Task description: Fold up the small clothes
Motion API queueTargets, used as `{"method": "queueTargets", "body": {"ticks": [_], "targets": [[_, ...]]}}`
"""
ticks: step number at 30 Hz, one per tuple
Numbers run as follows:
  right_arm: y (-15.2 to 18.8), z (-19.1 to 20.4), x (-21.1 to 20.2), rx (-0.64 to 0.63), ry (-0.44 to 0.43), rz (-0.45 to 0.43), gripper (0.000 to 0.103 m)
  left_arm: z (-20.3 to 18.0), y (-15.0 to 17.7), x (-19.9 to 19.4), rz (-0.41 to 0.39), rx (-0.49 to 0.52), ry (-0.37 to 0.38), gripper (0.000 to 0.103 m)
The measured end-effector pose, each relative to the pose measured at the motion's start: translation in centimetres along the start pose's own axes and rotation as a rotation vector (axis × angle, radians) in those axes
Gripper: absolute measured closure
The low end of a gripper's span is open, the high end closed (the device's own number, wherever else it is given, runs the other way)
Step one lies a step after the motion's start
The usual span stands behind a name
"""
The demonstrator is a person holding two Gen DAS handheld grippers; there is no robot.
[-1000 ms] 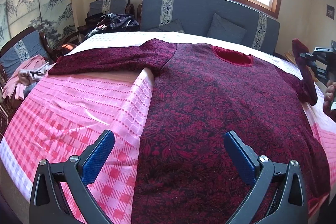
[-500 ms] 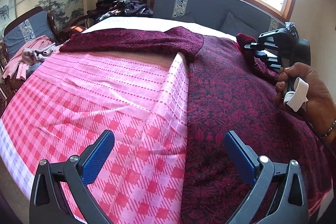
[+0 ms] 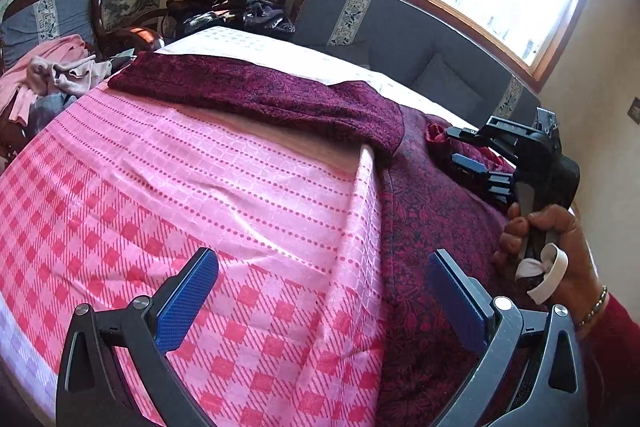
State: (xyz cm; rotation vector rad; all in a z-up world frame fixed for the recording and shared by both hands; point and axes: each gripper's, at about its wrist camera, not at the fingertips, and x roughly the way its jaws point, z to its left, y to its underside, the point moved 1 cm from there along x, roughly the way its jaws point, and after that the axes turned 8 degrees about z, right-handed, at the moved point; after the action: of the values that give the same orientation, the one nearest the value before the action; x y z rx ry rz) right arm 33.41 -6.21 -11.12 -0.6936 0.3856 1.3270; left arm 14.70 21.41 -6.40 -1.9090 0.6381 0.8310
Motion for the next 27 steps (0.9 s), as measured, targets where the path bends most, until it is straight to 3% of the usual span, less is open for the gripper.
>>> {"method": "queueTargets", "body": {"ticks": [3,5,10,13,17,19,24,27], "targets": [[0.9,0.6,-1.4,-0.027,-0.090,0.002,0.061,2.8,-2.8,0.5,0.003,-0.045,0.062,0.000],[1.8,1.3,-2.6,-0.074,-0.085,0.001,0.059,5.2,-4.7,1.5,0.034,-0.102,0.113,0.000],[5.3,3.0,-4.3,-0.288,0.142,0.008,0.043,10.8,-8.4,3.9,0.065,-0.279,0.259,0.000],[6.9,2.4,-4.2,-0.340,0.202,0.033,0.042,13.3,-10.9,5.3,0.058,-0.341,0.197,0.001],[7.9,0.9,-3.5,-0.317,0.208,0.054,0.042,16.0,-14.0,7.6,0.090,-0.388,0.191,0.005],[8.0,0.9,-3.7,-0.322,0.208,0.044,0.042,17.4,-15.1,9.2,0.126,-0.446,0.215,0.008],[8.2,0.9,-3.8,-0.328,0.208,0.031,0.042,20.1,-16.9,10.4,0.127,-0.556,0.278,0.011],[8.3,1.0,-3.6,-0.329,0.209,0.021,0.041,21.3,-17.7,10.8,0.095,-0.598,0.289,0.019]]}}
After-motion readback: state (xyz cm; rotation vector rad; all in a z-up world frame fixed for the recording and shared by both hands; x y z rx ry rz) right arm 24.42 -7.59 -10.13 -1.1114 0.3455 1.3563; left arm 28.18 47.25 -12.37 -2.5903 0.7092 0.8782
